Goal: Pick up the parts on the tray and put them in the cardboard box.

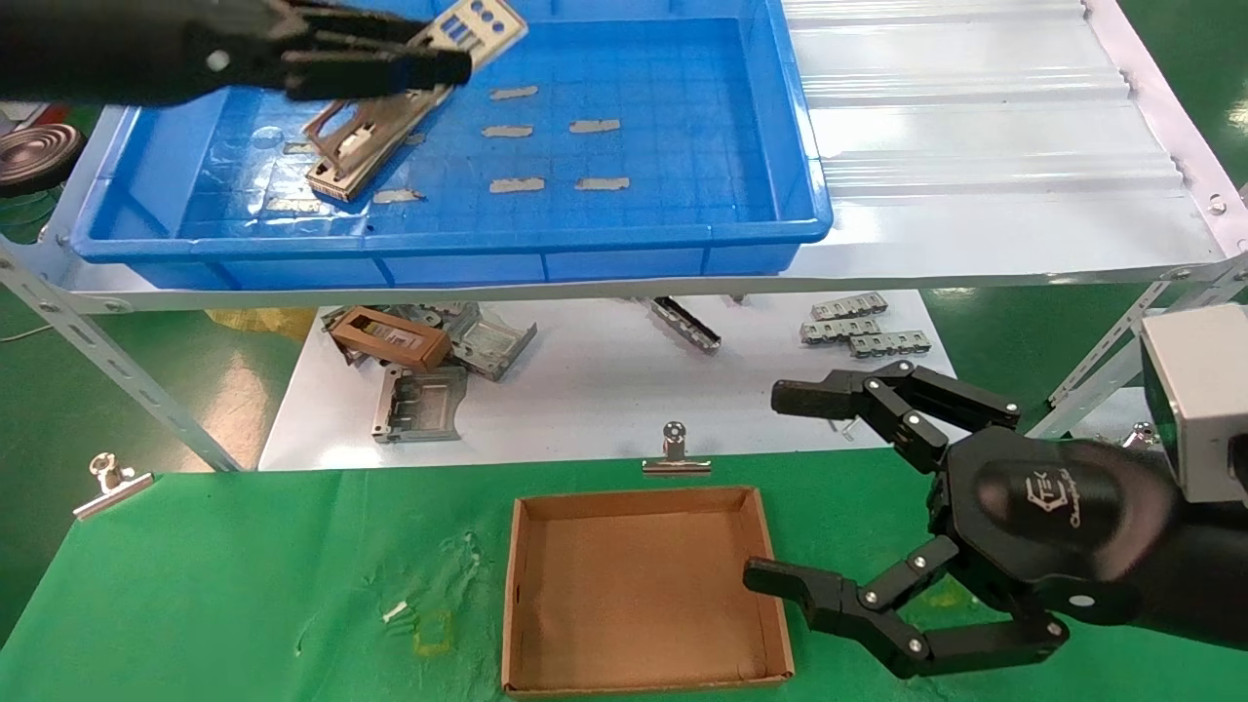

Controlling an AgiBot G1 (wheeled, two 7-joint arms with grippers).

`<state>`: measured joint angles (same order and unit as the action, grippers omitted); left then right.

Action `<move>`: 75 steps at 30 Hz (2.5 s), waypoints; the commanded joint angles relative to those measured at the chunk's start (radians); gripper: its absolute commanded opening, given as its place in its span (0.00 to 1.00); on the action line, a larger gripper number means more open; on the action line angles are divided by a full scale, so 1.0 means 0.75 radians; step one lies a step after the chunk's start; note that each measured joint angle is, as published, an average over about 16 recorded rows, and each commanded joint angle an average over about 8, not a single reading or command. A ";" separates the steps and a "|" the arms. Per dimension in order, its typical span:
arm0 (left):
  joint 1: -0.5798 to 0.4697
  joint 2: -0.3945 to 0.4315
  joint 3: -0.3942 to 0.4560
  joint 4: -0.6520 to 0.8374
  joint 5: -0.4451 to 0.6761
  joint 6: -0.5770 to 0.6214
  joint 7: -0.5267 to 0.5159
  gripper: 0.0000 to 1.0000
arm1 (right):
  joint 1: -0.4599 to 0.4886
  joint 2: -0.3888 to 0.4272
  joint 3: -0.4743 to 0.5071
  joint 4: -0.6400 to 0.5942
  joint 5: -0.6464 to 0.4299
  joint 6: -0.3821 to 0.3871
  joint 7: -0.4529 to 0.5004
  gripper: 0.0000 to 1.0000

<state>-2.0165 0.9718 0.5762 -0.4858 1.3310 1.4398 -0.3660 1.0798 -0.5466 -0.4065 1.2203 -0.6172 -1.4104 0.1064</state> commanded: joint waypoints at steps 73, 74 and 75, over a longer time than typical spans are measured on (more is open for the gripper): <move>0.553 0.429 0.613 0.032 -0.147 -0.283 0.535 1.00 | 0.000 0.000 0.000 0.000 0.000 0.000 0.000 1.00; 0.552 0.424 0.610 0.030 -0.152 -0.273 0.542 1.00 | 0.000 0.000 0.000 0.000 0.000 0.000 0.000 1.00; 0.550 0.418 0.606 0.027 -0.159 -0.261 0.549 1.00 | 0.000 0.000 0.000 0.000 0.000 0.000 0.000 1.00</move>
<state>-1.6031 1.2761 1.0271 -0.4733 1.2041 1.2543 0.0398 1.0798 -0.5466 -0.4066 1.2203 -0.6172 -1.4104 0.1064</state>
